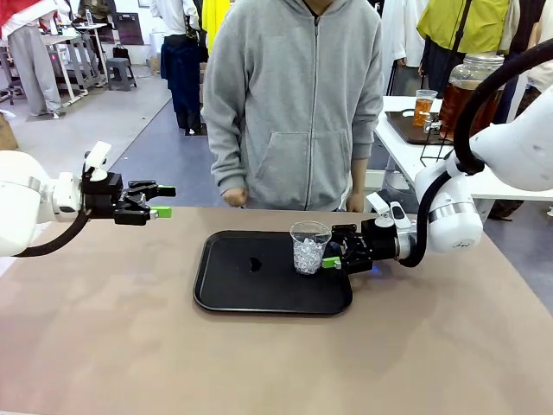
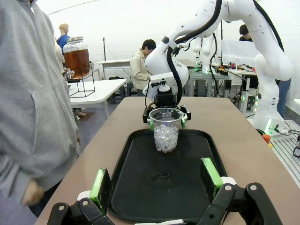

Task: Pour the drink into the iced cup.
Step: Pick up the iced cup indicated by the human and present it to them.

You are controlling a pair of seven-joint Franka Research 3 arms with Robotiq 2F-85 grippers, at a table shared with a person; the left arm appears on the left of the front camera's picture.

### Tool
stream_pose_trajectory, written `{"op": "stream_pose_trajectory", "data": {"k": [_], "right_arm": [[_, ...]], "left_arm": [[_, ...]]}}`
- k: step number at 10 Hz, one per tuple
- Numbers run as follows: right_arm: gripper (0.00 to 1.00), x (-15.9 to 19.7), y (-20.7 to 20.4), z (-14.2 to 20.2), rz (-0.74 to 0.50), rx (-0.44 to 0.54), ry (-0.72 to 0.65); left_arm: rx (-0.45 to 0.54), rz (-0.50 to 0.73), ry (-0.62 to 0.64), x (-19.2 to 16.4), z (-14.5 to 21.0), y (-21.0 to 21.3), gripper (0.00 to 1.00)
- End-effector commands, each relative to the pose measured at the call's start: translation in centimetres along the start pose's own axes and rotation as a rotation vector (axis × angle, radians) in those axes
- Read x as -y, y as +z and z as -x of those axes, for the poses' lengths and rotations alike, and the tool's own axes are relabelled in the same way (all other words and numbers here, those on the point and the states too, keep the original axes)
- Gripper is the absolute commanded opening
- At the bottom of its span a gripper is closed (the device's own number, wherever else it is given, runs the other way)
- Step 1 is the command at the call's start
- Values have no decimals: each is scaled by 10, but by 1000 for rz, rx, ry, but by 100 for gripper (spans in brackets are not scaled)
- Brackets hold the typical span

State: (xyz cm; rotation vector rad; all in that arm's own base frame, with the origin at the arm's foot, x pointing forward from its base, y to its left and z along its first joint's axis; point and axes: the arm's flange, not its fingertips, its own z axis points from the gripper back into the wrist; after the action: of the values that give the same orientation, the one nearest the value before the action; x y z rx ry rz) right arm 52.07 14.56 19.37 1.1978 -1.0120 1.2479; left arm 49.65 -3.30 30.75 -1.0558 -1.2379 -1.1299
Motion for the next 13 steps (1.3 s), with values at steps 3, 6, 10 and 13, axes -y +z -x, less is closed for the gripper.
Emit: {"op": "stream_pose_trajectory", "data": {"k": [3,6,10,13], "right_arm": [[100,7,-16,-2,-33,-5,-22],[100,9,-29,-1,-57,-2,-31],[100,15,-43,1,-27,17,-30],[100,17,-54,0,-7,23,-37]], "left_arm": [[5,-8,-3,0,-2,-2,100],[5,-8,-3,0,-2,-2,100],[5,-8,-3,0,-2,-2,100],[5,-8,-3,0,-2,-2,100]]}}
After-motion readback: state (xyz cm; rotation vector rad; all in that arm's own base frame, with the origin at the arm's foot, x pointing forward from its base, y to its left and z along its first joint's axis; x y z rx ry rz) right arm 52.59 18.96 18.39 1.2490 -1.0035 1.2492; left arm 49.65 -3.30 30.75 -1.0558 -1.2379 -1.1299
